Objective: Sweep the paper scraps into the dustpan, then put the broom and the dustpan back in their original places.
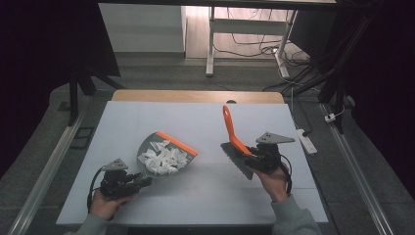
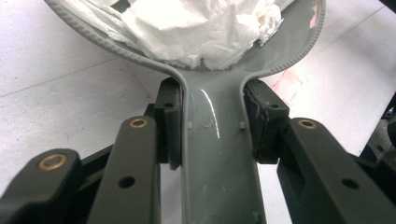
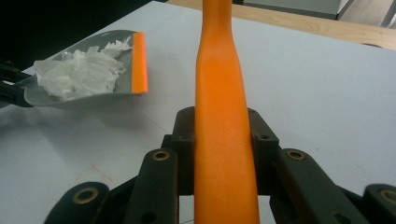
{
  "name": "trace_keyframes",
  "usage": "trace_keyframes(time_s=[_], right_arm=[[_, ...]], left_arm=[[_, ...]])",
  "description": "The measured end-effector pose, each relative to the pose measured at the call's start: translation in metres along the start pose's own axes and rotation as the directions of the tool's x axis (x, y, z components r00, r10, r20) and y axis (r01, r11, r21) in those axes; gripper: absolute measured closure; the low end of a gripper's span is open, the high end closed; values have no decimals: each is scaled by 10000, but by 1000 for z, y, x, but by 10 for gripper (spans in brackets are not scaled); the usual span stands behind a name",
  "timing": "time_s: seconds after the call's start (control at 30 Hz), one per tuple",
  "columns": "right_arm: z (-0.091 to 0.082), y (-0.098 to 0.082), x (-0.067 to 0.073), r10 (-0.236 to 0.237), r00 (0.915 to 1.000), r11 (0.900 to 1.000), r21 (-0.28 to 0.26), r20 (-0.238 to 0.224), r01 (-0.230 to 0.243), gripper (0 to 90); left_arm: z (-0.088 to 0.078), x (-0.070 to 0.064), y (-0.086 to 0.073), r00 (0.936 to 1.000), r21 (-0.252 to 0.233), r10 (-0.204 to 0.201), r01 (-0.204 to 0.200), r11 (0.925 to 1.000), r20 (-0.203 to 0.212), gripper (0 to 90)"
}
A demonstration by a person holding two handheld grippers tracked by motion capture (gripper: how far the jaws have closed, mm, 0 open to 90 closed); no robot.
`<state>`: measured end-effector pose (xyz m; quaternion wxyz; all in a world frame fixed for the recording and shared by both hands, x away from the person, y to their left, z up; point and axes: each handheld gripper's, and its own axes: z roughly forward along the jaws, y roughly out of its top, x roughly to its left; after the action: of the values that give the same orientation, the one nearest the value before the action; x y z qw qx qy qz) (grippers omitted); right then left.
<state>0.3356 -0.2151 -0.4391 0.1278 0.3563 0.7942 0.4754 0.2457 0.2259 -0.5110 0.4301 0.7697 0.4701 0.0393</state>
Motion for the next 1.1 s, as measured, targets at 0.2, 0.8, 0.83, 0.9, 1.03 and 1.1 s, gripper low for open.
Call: trace_keyframes(time_s=[0.2, 0.8, 0.83, 0.9, 1.03, 1.1], right_arm=[[-6, -7, -6, 88, 9999, 9999, 109, 135, -90, 703], [-11, -35, -16, 836, 9958, 9950, 577, -378, -814, 703], [-11, -36, -16, 871, 9954, 9946, 605, -392, -846, 703], [-10, -38, -16, 945, 9948, 9936, 660, -389, -918, 703], [-8, -41, -14, 1067, 9938, 9913, 806, -327, -1038, 703], [-6, -42, -13, 1077, 9935, 9906, 883, -362, -1042, 703]], left_arm=[[-1, 0, -1, 9997, -183, -242, 241, 9995, -21, 612], [5, -3, -3, 9811, -681, -1354, 1269, 9896, -1385, 612], [5, -3, -3, 9790, -695, -1424, 1335, 9886, -1456, 611], [5, -2, -4, 9740, -708, -1537, 1436, 9871, -1662, 611], [2, 1, -6, 9619, -888, -1871, 1724, 9810, -1994, 612], [0, 4, -8, 9553, -1035, -2058, 1874, 9768, -2123, 612]])
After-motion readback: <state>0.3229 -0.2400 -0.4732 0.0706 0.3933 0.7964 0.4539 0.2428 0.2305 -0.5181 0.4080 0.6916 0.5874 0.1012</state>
